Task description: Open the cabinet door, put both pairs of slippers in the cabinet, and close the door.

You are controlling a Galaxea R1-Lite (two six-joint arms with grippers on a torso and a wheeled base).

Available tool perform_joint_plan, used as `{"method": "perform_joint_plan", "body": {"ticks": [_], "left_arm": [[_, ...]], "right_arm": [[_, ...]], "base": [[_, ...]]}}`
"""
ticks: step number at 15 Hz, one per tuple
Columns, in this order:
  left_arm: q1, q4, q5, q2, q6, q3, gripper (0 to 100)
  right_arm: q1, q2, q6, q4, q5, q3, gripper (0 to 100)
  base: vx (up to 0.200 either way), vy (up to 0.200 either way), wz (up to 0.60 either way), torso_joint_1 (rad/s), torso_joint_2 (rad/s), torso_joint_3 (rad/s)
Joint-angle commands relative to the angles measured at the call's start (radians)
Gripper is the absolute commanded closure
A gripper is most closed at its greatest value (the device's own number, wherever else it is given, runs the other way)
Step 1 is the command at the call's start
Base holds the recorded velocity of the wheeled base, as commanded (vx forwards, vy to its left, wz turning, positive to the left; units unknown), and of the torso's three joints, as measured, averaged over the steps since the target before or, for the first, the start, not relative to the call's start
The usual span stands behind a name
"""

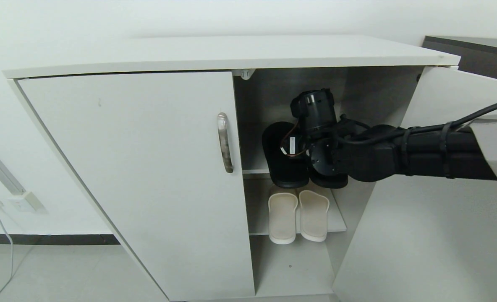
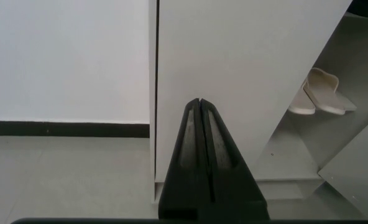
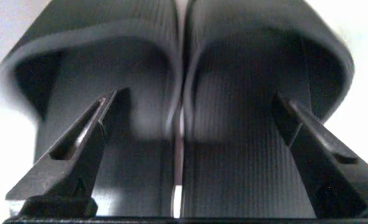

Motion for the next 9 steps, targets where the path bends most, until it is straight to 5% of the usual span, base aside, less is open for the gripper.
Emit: {"method": "perform_joint_plan", "body": {"ticks": [1, 9], "left_arm": [[0.0, 0.0, 0.001, 0.001, 0.0, 0.0, 100], [0.0, 0.0, 0.001, 0.001, 0.0, 0.0, 100]], "right_arm": [[0.036, -0.109, 0.021, -0.002, -0.002, 0.098, 0], [0.223, -0.442, 0.019, -0.276, 0.008, 0.679, 0]], "base": [[0.0, 0.0, 0.0, 0.0, 0.0, 0.0], [0.0, 0.0, 0.0, 0.0, 0.0, 0.0]]}}
